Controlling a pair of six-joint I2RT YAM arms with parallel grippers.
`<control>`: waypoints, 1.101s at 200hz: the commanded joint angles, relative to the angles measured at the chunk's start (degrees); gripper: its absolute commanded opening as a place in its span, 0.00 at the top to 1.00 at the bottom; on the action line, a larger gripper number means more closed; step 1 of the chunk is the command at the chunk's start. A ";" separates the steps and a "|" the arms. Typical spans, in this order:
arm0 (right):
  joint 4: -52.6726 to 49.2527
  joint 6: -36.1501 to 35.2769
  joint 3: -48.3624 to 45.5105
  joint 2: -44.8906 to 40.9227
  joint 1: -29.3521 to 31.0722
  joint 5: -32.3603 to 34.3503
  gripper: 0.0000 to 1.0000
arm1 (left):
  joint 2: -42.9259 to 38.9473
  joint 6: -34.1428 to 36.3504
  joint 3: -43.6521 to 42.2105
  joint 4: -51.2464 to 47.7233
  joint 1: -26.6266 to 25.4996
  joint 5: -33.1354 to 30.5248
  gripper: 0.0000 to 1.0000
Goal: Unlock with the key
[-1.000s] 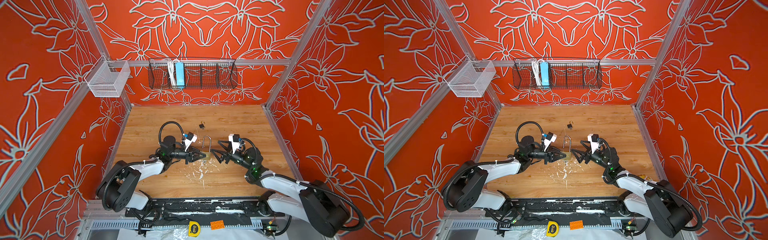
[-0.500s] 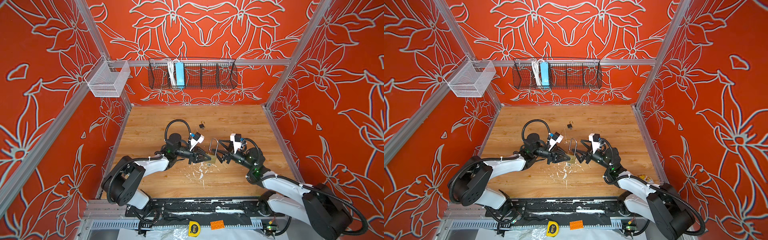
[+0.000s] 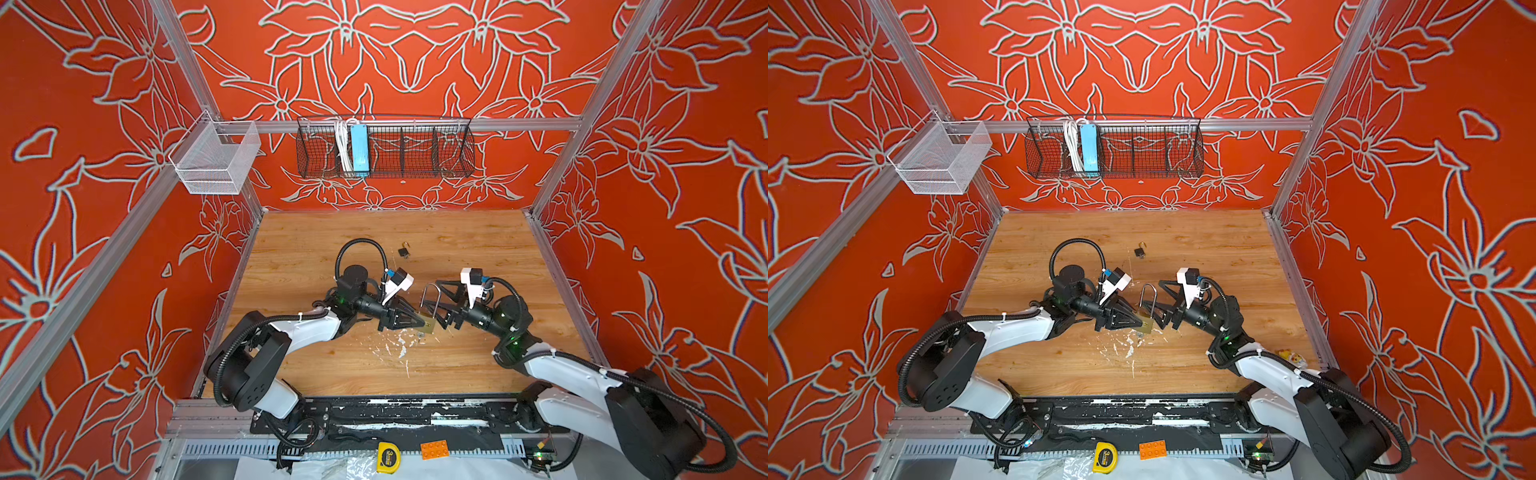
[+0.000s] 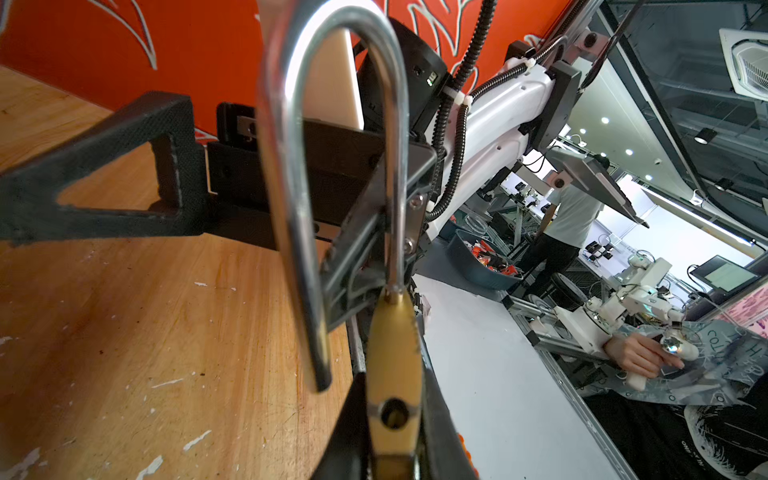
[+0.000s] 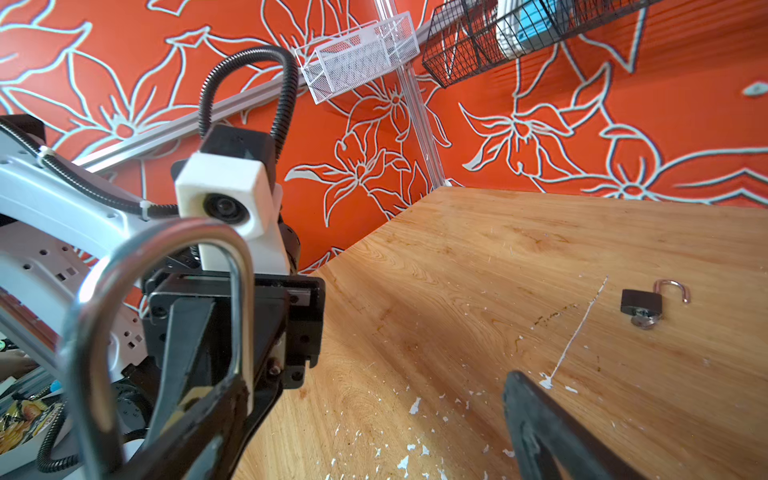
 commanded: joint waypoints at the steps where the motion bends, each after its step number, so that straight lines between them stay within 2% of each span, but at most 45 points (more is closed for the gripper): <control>1: 3.50 0.42 0.18 -1.09 0.10 -3.31 0.02 | -1.51 2.81 1.37 -1.44 -0.03 -0.49 1.00; 36: 4.34 1.03 0.64 -1.19 0.05 -6.59 0.02 | -2.31 4.57 0.76 -2.71 0.49 -0.67 1.00; 58: 5.09 1.93 1.58 -0.85 0.01 -10.11 0.02 | -0.06 2.05 1.49 0.12 0.52 1.68 1.00; 99: 8.11 4.00 2.03 1.51 0.03 -11.08 0.02 | 2.83 0.14 2.97 1.74 0.11 4.84 1.00; 145: 5.50 2.71 1.94 0.30 0.02 -9.82 0.03 | 4.04 3.35 4.85 -3.28 -1.49 4.90 1.00; 156: 2.90 1.77 2.03 -0.50 0.02 -7.24 0.03 | 3.48 3.16 4.56 -3.07 -1.50 4.15 1.00; 166: -1.75 0.82 2.26 -1.28 0.01 -1.80 0.03 | 2.54 3.59 3.88 -3.13 -1.50 2.32 1.00; 193: -14.58 -1.64 3.08 -4.23 0.11 13.55 0.02 | -0.46 7.53 3.49 -9.80 -1.74 -6.80 1.00; 220: -21.43 -3.01 3.11 -7.07 0.13 22.78 0.02 | -2.22 8.11 1.20 -9.49 -1.94 -15.42 1.00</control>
